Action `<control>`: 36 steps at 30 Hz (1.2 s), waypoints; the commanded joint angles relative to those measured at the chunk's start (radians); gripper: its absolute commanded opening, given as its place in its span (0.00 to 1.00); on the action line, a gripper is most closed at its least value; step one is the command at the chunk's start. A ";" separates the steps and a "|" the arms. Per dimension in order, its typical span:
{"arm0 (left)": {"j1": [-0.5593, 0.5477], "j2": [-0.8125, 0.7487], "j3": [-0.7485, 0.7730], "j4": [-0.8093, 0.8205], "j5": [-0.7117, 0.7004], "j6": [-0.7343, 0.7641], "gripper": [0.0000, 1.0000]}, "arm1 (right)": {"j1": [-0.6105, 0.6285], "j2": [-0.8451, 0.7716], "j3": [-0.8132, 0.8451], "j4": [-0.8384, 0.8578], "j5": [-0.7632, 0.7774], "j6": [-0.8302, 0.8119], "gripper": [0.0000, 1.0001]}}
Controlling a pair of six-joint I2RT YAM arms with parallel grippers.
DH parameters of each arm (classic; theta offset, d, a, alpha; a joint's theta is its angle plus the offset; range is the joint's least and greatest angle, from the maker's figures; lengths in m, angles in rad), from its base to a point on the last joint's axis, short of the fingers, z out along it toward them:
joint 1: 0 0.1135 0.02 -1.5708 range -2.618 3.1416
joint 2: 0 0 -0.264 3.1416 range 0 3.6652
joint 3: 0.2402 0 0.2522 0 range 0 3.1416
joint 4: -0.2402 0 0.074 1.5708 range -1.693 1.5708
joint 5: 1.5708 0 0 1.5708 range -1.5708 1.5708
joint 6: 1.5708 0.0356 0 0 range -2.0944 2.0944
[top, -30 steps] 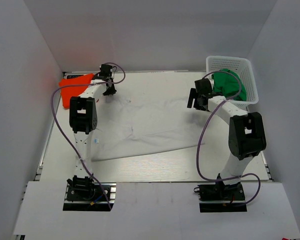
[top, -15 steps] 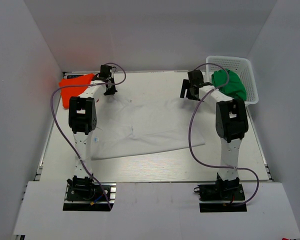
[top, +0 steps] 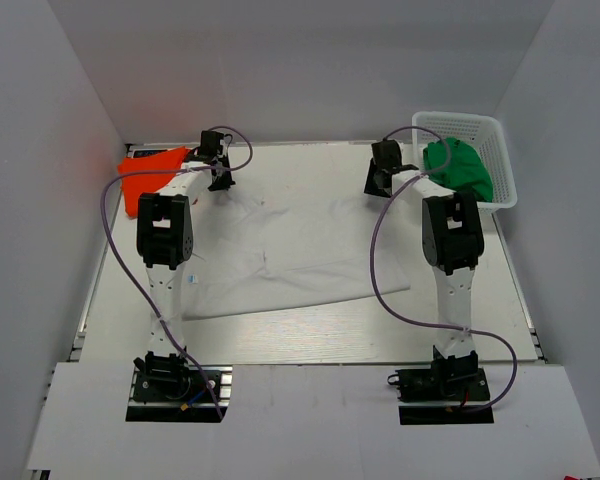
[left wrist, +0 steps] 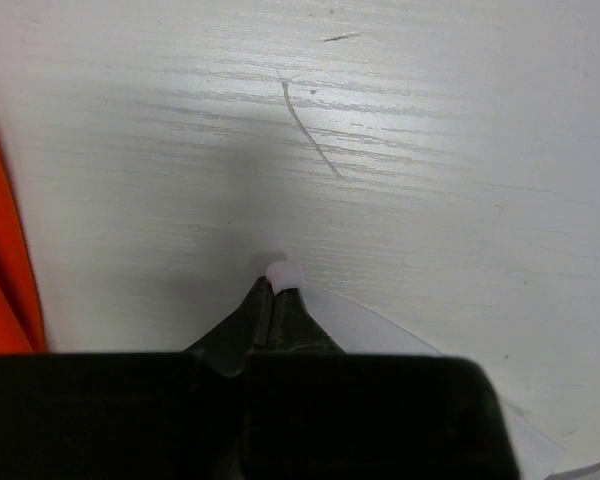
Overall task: Fold and stack the t-shirts
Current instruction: Grap the side of the flattened tshirt furthest away from the robot with both arms
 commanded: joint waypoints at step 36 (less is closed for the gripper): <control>-0.025 -1.103 -1.135 0.314 0.018 -0.276 0.00 | 0.001 -0.637 -0.642 0.278 -0.136 0.002 0.00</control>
